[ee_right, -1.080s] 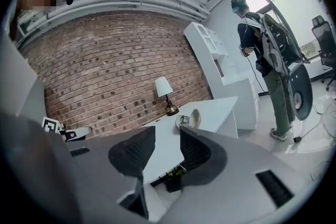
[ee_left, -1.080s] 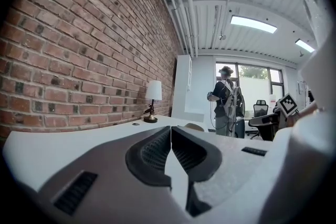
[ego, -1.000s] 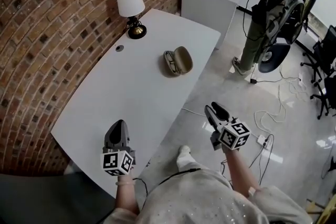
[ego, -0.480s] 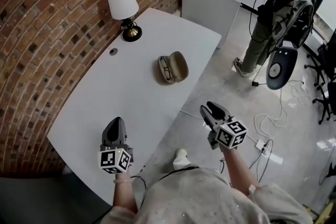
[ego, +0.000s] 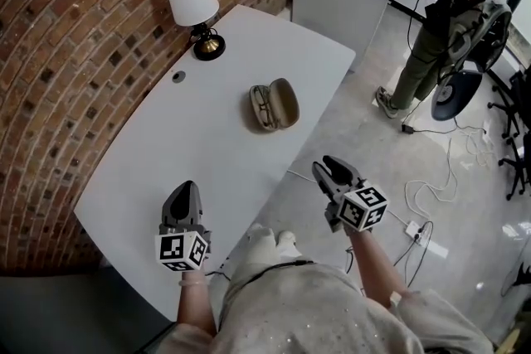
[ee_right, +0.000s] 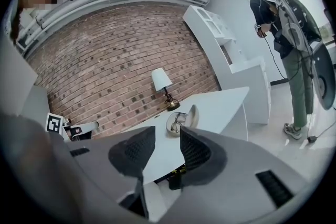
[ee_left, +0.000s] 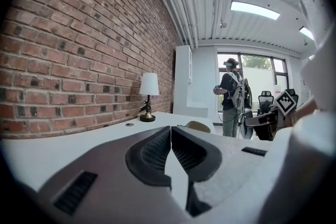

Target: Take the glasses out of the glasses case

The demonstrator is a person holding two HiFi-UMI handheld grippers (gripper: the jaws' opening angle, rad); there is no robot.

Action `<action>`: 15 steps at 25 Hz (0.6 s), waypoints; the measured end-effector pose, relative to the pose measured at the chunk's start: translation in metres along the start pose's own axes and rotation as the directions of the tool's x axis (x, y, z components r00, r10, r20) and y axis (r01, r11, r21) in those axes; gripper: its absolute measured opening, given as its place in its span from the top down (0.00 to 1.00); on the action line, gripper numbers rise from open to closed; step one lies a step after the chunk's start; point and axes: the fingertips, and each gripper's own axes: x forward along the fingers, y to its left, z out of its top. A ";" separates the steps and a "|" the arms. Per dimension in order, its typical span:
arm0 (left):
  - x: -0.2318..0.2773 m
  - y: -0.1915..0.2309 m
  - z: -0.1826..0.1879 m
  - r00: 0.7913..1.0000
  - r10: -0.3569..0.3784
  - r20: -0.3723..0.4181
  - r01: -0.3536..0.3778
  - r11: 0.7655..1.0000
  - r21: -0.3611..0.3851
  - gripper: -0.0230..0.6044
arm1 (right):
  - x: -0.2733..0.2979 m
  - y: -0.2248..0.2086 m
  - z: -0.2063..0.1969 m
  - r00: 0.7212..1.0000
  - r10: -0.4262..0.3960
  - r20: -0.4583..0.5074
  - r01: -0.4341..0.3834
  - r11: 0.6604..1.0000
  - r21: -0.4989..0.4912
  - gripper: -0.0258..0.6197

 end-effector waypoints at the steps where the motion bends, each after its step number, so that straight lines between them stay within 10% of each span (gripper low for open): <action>1: 0.002 0.001 -0.001 1.000 0.000 -0.003 0.000 1.000 0.001 0.95 | 0.003 -0.001 0.000 1.000 0.001 0.000 -0.001 1.000 0.004 0.72; 15: 0.057 0.028 0.002 1.000 -0.016 -0.003 0.016 1.000 -0.005 0.95 | 0.068 0.004 0.006 0.998 0.022 -0.055 -0.022 1.000 -0.004 0.73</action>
